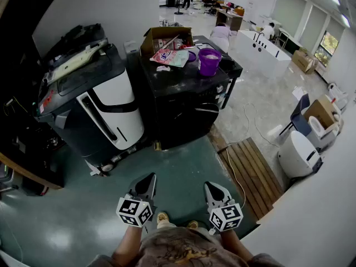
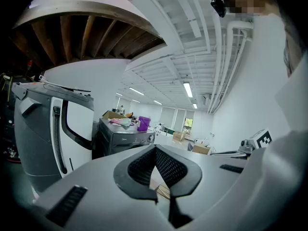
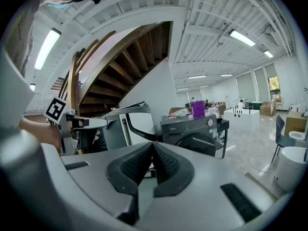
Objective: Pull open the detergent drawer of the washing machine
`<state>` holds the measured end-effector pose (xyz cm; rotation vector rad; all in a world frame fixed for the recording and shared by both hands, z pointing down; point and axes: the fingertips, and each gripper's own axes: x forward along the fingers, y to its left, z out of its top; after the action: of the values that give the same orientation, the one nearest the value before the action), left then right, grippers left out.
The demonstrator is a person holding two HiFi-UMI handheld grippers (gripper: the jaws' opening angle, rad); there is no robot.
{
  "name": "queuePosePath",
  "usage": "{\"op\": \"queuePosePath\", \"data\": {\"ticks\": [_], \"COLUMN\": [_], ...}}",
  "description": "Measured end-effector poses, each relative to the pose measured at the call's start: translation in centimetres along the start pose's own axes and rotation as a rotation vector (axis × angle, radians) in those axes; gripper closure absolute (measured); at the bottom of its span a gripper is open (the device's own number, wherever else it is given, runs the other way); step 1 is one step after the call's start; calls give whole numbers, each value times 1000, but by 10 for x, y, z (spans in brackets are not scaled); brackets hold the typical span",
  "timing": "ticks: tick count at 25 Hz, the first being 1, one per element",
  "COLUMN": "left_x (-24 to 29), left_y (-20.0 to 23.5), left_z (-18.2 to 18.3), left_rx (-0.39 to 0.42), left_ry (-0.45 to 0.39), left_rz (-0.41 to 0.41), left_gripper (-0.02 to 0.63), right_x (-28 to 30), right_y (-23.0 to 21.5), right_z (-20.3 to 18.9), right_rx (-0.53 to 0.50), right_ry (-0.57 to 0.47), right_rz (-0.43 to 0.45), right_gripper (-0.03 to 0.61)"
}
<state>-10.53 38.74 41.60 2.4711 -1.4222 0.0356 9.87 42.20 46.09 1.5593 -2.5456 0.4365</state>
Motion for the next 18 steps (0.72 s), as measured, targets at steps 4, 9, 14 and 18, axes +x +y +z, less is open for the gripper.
{"op": "queuePosePath", "data": {"ticks": [4, 9, 14, 18], "left_x": [3, 8, 14, 21], "left_y": [0, 13, 37, 56], "left_z": [2, 3, 4, 7], "left_rx": [4, 8, 16, 38], "left_ry": [0, 2, 8, 14], "left_rz": [-6, -22, -50, -81], "left_gripper": [592, 592, 592, 592], "right_x": [4, 16, 38, 53], "right_y": [1, 6, 16, 25], "right_z": [2, 3, 1, 3], "right_rx": [3, 19, 32, 35], "right_ry": [2, -6, -7, -19], "right_rz": [1, -15, -47, -65], "right_gripper": [577, 577, 577, 577]}}
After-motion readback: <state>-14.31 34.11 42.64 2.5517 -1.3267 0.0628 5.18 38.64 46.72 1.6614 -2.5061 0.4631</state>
